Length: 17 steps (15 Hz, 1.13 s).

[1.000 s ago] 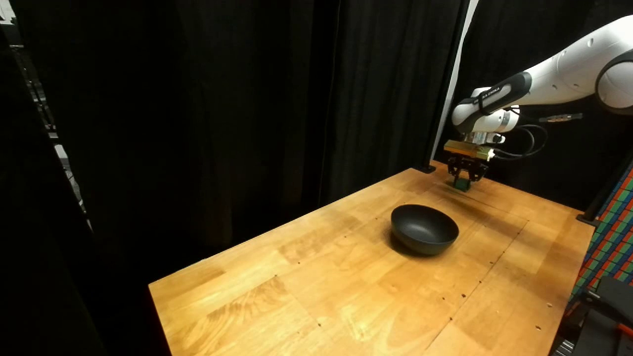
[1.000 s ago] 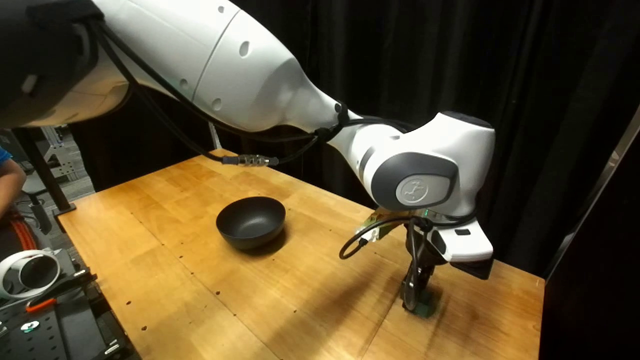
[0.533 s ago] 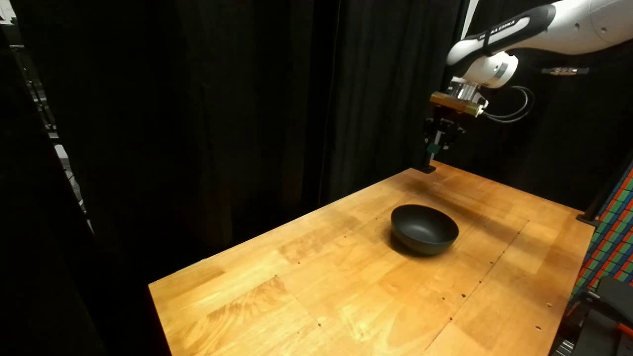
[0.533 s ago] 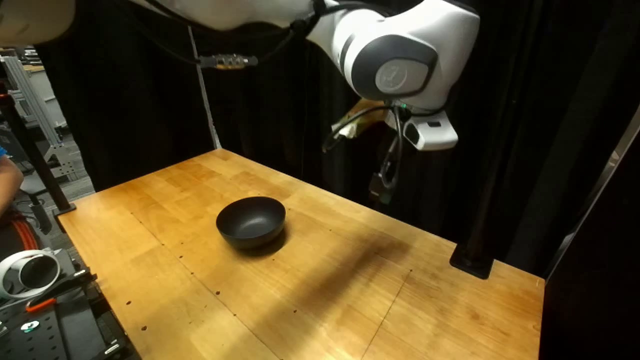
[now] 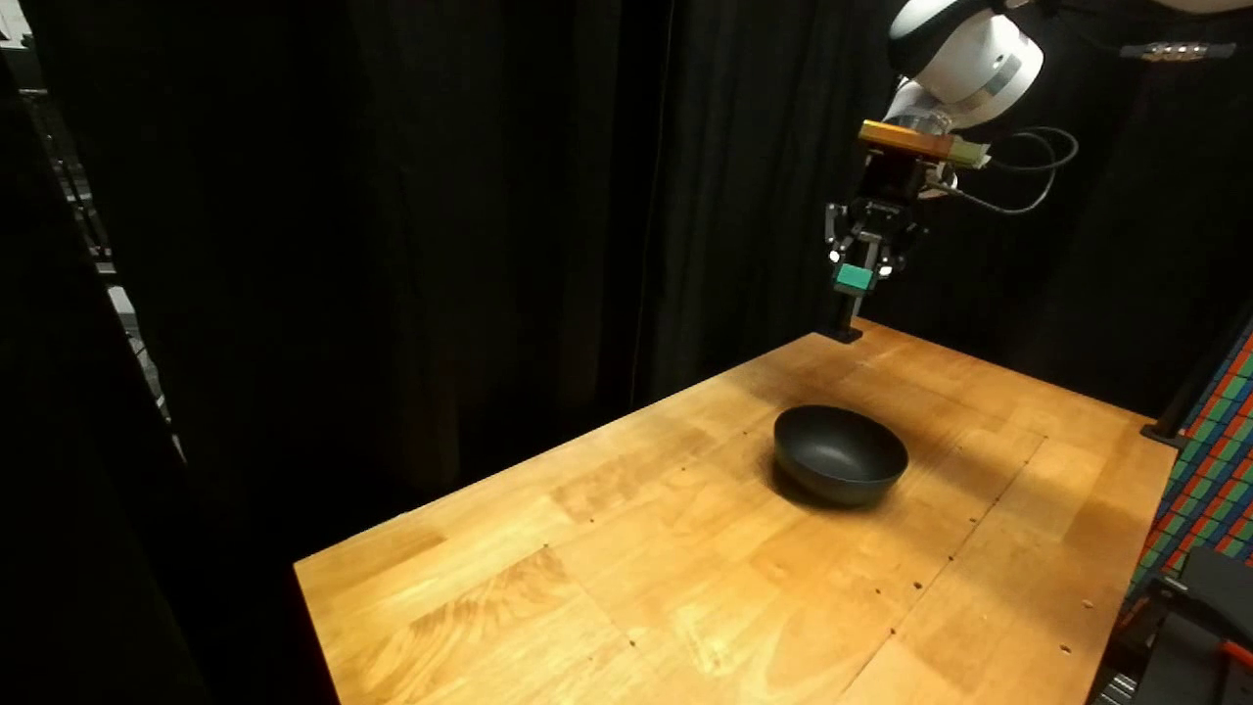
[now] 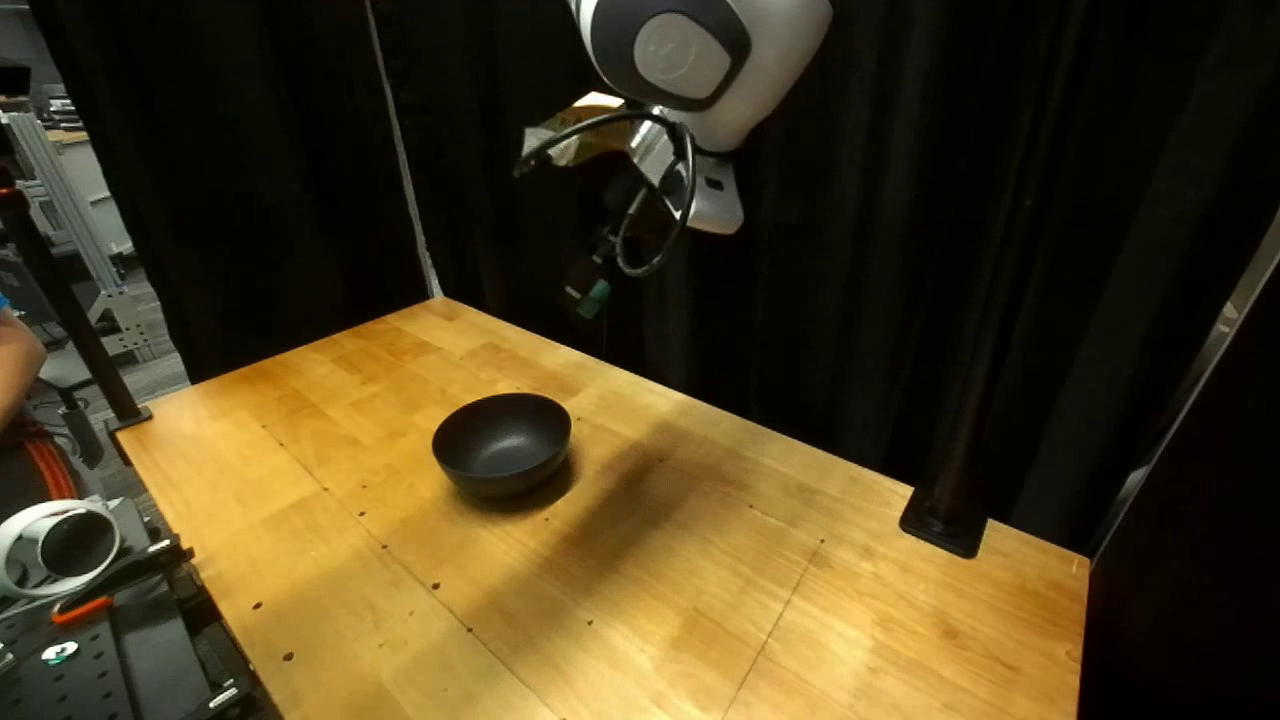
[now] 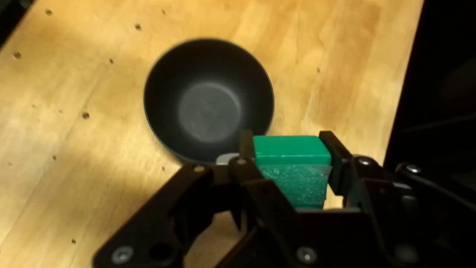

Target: Pick up the green block from the table and put it in the black bowl.

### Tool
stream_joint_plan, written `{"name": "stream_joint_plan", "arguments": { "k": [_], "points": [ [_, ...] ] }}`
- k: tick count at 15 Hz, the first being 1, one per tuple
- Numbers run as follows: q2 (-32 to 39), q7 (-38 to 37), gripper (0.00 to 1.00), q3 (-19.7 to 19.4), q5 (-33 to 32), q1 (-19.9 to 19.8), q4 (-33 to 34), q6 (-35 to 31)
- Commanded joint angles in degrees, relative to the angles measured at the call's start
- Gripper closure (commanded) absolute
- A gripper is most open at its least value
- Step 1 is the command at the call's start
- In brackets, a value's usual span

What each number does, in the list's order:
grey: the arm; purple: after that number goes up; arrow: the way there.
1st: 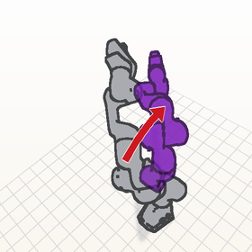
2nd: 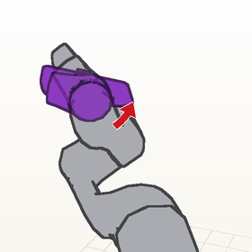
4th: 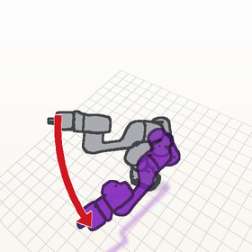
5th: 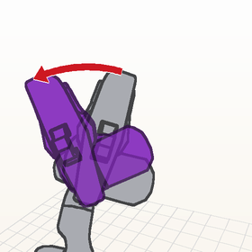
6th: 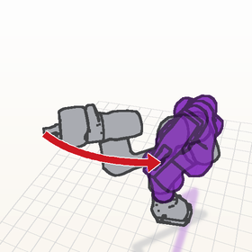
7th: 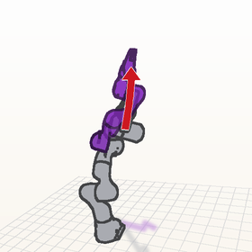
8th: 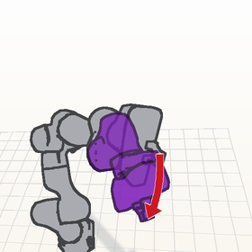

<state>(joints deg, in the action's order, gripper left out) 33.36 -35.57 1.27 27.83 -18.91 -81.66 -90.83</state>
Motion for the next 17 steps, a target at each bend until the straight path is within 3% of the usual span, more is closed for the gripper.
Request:
{"name": "stream_joint_plan", "arguments": {
  "k": [1, 8, 9, 10, 11, 13, 15, 17],
  "points": [
    [-7.2, 5.6, 0.79, -2.5, 1.4, 3.8, -11.0, 4.3],
    [-14.1, 8.1, 0.79, -5.0, -1.6, 13.5, -28.3, -10.6],
    [-14.7, 8.2, 0.6, -5.0, -1.6, 14.2, -29.9, -12.8],
    [-15.3, 7.4, 0.29, -5.2, -1.8, 15.1, -32.1, -16.6],
    [-16.0, 6.6, 0.28, -5.5, -2.0, 15.8, -33.9, -20.5],
    [-16.7, 6.2, 0.15, -6.0, -3.9, 16.5, -36.1, -25.4],
    [-17.5, 5.3, 0.01, -6.7, -5.6, 16.2, -36.6, -25.6],
    [-18.9, 5.6, 0.0, -7.7, -6.0, 14.8, -35.3, -22.3]
  ]
}}
